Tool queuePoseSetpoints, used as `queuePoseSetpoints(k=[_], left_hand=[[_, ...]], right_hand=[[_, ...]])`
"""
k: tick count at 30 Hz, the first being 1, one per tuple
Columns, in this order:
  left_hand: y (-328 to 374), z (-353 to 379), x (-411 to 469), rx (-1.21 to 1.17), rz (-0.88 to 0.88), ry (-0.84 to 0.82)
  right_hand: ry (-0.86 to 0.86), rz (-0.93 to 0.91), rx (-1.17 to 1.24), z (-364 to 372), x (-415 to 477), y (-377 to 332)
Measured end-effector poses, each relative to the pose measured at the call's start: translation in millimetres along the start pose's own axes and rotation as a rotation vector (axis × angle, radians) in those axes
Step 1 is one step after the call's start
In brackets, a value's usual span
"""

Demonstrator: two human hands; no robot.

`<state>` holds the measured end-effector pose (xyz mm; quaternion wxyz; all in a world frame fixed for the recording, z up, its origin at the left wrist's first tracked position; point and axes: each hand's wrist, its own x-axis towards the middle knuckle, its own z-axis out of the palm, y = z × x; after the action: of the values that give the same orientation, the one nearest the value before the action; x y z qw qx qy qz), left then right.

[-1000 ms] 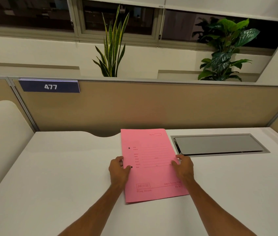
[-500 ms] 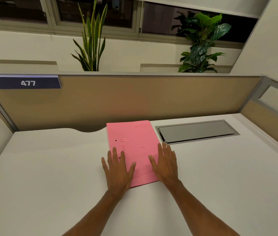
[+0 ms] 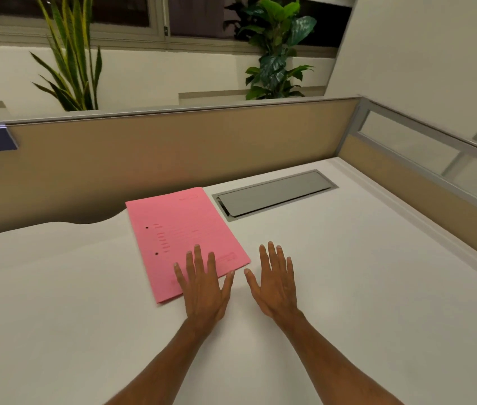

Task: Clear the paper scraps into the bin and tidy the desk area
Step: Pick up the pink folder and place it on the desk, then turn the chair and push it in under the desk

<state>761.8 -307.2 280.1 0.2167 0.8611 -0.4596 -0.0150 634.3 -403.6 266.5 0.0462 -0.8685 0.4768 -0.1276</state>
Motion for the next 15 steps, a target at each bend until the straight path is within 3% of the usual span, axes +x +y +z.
queuePoseSetpoints(k=[15], left_hand=[[134,41,-93,0.012,0.223,-0.179]], right_hand=[[0.051,0.300,0.021,-59,-135,128]])
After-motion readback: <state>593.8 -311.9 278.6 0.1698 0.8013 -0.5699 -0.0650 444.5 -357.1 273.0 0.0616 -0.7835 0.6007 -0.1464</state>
